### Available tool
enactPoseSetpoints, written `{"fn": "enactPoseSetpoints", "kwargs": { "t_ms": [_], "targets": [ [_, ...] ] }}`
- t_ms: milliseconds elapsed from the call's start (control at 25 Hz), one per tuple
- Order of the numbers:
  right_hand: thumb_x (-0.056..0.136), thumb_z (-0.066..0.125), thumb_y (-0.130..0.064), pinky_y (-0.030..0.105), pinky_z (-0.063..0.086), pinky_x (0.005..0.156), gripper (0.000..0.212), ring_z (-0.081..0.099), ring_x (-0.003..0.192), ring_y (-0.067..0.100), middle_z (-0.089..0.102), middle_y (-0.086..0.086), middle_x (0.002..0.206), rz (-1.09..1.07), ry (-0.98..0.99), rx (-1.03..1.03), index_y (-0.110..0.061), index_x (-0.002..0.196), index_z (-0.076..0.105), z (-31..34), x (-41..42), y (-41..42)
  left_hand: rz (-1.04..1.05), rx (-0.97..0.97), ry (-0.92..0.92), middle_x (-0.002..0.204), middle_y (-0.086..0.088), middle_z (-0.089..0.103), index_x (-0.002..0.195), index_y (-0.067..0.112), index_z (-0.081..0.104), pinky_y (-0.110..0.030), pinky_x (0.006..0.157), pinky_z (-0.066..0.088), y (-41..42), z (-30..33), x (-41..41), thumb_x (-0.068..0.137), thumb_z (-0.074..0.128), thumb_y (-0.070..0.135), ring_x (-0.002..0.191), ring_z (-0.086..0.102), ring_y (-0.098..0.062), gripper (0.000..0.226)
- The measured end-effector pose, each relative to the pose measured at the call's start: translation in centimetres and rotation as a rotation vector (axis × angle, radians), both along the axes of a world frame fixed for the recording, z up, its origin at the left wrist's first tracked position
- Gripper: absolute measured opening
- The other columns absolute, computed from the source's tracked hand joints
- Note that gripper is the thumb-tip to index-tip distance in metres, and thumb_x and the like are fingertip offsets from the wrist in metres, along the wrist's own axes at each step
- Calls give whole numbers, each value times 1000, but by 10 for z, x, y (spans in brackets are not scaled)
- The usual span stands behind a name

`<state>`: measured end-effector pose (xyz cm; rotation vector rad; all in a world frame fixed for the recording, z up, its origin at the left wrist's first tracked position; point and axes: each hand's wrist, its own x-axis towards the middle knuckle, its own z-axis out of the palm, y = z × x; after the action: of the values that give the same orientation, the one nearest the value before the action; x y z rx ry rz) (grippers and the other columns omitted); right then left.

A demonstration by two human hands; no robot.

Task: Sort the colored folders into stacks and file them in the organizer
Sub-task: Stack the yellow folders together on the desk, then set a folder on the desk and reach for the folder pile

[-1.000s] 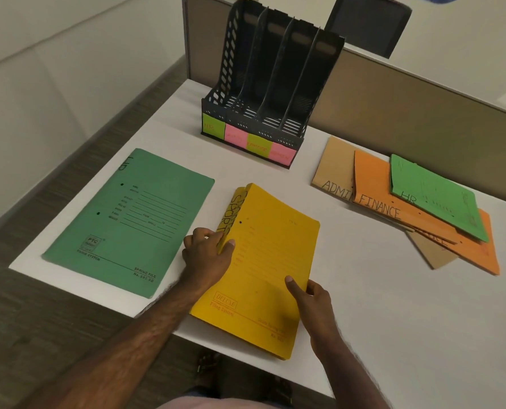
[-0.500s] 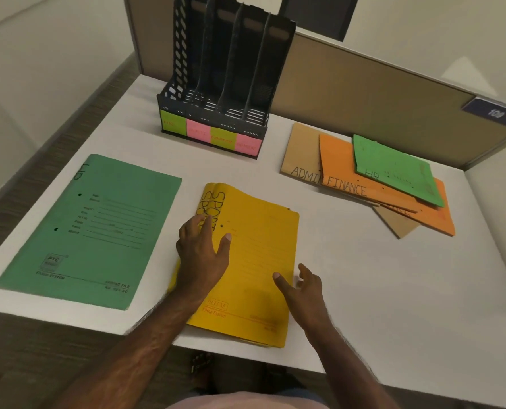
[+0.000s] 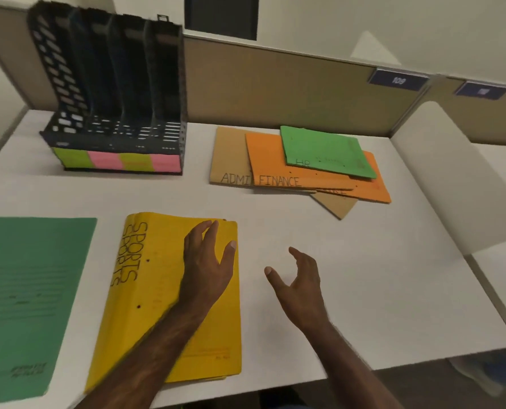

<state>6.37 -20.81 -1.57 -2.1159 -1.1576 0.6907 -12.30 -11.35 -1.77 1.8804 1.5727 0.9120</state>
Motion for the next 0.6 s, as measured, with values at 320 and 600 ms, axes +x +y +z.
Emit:
{"fn": "enactPoseSetpoints", "kwargs": {
  "t_ms": [320, 600],
  "targets": [
    [92, 75, -57, 30, 36, 111, 77, 39, 148, 16, 42, -6, 159, -136, 39, 57, -28, 157, 43, 6, 119, 34, -79, -76, 29, 157, -9, 45, 151, 12, 51, -32, 110, 38, 36, 7, 112, 100, 67, 37, 147, 39, -24, 59],
    [93, 77, -50, 32, 35, 114, 78, 39, 147, 20, 44, 2, 157, -214, 86, 69, -21, 157, 44, -16, 245, 86, -72, -137, 89, 159, -12, 41, 150, 8, 52, -29, 114, 33, 101, 0, 209, 99, 70, 33, 150, 34, -25, 59]
  ]
}}
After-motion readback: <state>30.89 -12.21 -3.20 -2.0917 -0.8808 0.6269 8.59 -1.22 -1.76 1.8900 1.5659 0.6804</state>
